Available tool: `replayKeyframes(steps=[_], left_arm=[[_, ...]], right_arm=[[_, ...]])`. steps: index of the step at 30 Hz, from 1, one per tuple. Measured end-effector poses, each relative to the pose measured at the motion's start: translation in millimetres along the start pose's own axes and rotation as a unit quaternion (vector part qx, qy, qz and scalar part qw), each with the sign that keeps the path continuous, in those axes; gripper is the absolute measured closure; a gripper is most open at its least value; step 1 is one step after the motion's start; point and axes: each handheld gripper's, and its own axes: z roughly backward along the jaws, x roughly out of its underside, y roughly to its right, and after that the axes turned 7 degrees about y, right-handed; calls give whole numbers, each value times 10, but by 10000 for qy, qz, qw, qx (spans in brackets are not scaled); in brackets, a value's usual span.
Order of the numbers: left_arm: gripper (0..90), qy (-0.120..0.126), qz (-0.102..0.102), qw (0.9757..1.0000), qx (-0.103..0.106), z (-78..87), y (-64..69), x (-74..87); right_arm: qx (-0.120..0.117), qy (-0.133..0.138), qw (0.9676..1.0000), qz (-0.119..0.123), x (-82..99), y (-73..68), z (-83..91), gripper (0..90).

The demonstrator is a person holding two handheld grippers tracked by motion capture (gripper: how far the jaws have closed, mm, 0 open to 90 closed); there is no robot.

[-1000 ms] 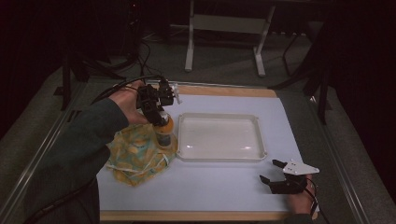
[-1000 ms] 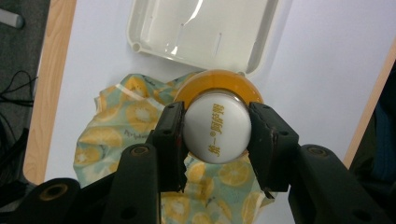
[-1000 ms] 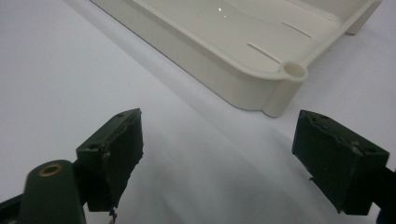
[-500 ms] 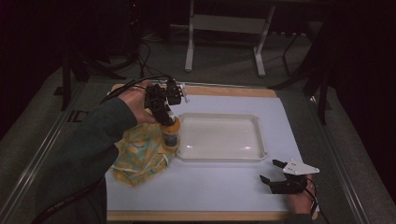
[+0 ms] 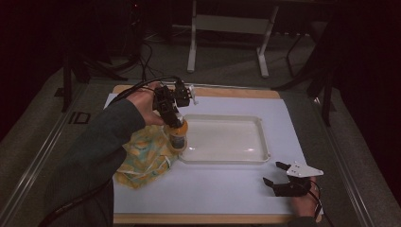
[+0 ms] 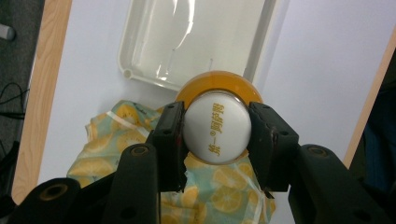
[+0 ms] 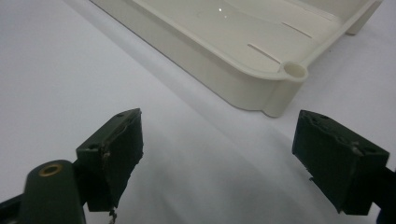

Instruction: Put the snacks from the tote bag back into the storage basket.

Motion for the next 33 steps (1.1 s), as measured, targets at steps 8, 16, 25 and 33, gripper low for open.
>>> replayKeyframes(steps=[8,16,25,33], left_arm=[[592,-26,-11,10000,43,-38,13,-70],[591,-6,-17,10000,75,-76,9,-102],[592,-57,15,9999,119,-129,13,-153],[592,-53,34,9998,165,-171,33,-217]], right_arm=[[-14,1,10000,-3,0,1,0,159],[-13,-9,10000,15,-1,0,-1,159],[-11,-22,10000,23,-1,-3,-1,159],[-7,-6,10000,30,0,-3,1,159]])
